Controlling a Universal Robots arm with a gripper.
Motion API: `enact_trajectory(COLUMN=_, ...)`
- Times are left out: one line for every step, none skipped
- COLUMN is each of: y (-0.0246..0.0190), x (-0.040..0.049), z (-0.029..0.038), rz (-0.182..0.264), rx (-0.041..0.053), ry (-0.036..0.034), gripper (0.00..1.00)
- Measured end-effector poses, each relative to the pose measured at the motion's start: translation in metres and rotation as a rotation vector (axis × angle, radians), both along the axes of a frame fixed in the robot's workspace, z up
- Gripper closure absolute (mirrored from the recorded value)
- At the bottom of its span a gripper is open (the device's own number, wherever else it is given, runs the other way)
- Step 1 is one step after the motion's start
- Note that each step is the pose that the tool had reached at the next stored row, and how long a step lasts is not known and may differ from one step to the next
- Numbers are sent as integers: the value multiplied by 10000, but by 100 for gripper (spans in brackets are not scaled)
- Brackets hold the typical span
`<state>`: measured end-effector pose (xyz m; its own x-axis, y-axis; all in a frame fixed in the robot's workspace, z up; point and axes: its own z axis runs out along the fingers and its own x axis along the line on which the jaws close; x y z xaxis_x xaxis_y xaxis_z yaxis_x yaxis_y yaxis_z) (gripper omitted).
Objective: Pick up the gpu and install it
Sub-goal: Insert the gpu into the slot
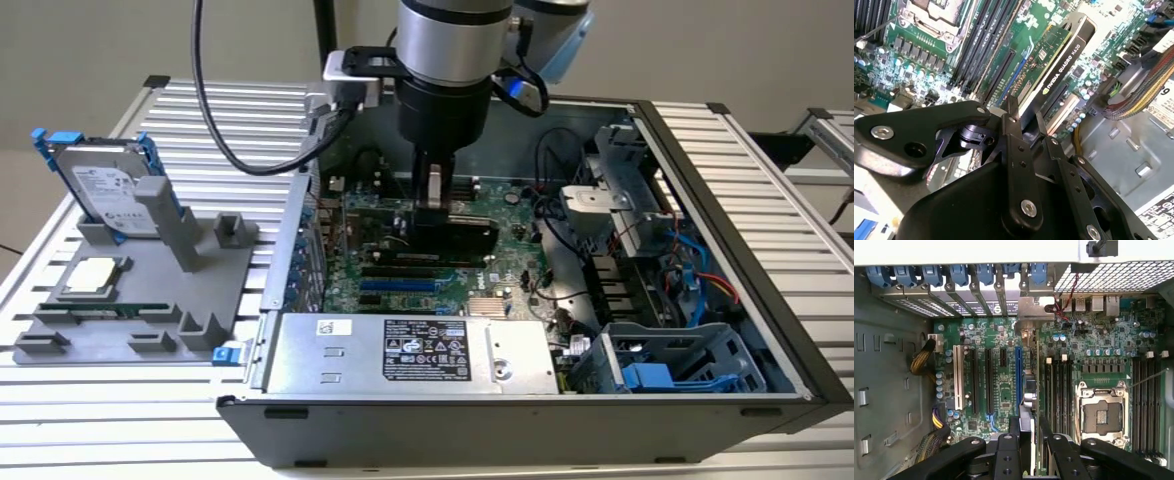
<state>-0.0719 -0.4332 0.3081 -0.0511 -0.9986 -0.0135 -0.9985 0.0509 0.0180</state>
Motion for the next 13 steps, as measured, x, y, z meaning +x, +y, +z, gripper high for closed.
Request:
enact_trajectory(y=-1, x=-7, z=-11, rz=5, rx=1, ry=0, gripper=100)
enact_trajectory(y=-2, x=-17, z=-24, rz=14, rx=-1, ry=0, gripper=100)
enact_trajectory(y=-4, x=-30, z=-38, rz=24, rx=1, ry=0, gripper=100)
enact_trajectory(y=-6, x=-45, z=-50, rz=34, rx=2, ry=0, gripper=100)
enact_trajectory(y=-9, x=-57, z=-60, rz=45, rx=2, ry=0, gripper=100)
enact_trajectory(y=-11, x=-72, z=-71, rz=55, rx=3, ry=-1, gripper=100)
enact_trajectory(y=-13, x=-88, z=-81, rz=62, rx=3, ry=0, gripper=100)
enact_trajectory(y=-14, x=-103, z=-93, rz=69, rx=4, ry=0, gripper=100)
enact_trajectory(y=-15, x=-116, z=-105, rz=74, rx=5, ry=0, gripper=100)
enact_trajectory(y=-19, x=-125, z=-118, rz=79, rx=6, ry=0, gripper=100)
enact_trajectory(y=-26, x=-130, z=-129, rz=83, rx=11, ry=0, gripper=100)
enact_trajectory(y=-31, x=-132, z=-139, rz=85, rx=18, ry=0, gripper=100)
enact_trajectory(y=-38, x=-132, z=-148, rz=89, rx=21, ry=-1, gripper=100)
